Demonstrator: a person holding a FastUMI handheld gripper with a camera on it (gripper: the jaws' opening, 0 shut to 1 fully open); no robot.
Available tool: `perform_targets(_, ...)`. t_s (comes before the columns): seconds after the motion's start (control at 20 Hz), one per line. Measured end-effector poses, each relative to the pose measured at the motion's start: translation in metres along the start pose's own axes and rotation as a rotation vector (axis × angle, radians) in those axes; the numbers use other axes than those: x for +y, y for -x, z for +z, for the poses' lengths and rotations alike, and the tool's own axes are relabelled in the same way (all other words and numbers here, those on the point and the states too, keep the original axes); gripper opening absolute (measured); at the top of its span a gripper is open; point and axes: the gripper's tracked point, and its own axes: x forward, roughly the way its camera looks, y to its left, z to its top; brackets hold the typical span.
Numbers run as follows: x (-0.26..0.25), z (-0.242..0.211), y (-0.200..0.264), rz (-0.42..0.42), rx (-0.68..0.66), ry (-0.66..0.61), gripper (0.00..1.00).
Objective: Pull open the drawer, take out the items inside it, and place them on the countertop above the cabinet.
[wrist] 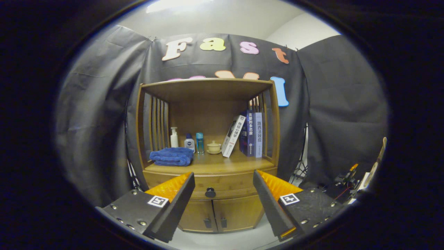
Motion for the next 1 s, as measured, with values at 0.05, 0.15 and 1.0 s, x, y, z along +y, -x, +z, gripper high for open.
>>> perform_targets(0.05, -0.001, -0.003, -0.001, 0.004, 0.001, 0.007, 1.00)
perform_targets(0.15, -0.002, -0.006, -0.006, 0.011, -0.006, 0.012, 1.00)
perform_targets(1.0, 0.028, -0.113, -0.100, 0.059, 0.046, 0.028, 1.00)
